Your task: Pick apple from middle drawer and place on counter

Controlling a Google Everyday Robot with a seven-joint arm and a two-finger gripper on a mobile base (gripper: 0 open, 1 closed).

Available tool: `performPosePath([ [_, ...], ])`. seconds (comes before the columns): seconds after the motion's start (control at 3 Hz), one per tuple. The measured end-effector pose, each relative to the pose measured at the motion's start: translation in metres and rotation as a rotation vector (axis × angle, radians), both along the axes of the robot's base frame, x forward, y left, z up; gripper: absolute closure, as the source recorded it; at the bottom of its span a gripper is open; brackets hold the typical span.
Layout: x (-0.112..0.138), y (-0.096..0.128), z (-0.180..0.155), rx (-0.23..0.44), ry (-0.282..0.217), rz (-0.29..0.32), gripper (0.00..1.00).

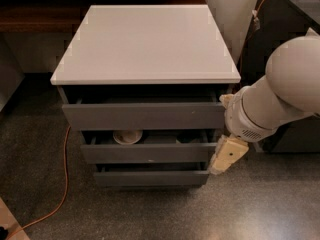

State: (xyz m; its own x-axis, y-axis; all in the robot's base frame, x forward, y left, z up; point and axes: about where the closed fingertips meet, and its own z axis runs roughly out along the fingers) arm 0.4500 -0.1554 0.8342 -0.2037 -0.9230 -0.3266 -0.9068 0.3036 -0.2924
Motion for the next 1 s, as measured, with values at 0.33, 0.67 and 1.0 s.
performPosePath([
  [0.33,0.0,0.0,0.0,0.0,0.0,0.001,0.0],
  [0.67,0.017,-0.014,-0.025,-0.021,0.014,0.015,0.0],
  [1.0,0.046,-0.027,-0.066,-0.021,0.036,0.066,0.0],
])
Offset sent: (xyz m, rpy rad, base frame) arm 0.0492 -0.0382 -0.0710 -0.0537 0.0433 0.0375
